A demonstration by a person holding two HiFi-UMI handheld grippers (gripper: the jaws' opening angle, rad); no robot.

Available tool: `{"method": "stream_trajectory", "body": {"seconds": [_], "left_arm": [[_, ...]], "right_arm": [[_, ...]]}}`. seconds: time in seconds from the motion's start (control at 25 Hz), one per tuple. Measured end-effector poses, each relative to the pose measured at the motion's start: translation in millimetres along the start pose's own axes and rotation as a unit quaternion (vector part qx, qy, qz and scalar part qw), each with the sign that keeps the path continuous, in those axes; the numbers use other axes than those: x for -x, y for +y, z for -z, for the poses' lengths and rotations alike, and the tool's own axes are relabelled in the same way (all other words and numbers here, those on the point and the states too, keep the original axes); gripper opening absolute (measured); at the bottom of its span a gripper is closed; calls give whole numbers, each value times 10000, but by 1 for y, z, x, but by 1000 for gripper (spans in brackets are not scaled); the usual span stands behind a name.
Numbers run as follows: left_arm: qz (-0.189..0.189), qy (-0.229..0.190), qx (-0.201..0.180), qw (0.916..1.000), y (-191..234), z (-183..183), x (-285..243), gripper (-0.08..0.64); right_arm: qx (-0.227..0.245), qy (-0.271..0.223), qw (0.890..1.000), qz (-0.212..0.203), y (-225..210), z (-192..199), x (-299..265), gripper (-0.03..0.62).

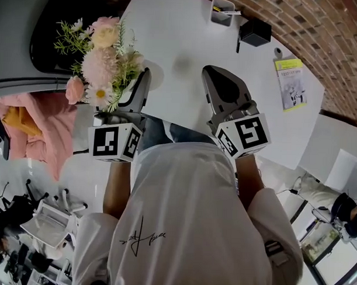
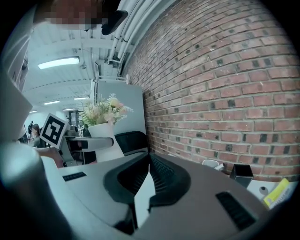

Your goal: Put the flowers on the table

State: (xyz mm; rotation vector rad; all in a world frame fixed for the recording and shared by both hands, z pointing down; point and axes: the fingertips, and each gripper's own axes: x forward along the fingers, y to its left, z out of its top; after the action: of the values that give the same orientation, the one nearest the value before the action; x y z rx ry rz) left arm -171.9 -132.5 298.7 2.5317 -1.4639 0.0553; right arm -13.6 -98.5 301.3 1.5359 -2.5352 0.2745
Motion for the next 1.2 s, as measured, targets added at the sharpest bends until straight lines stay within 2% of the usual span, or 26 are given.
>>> {"method": "stream_trajectory", "body": {"seconds": [0.28,0.76,1.2], "left_arm": [[108,26,110,9999,16,1,-22,328],[311,120,-8,9994,31,-3,-67,330],[376,305,-77,9988,44,6,-110,330]], "right_arm": [[-29,-10,9999,114,-1,-3,-17,26],[-109,111,9994,312,-24,-1,-42,26],[-183,211,9993,260,-38,2,-74,26]]}}
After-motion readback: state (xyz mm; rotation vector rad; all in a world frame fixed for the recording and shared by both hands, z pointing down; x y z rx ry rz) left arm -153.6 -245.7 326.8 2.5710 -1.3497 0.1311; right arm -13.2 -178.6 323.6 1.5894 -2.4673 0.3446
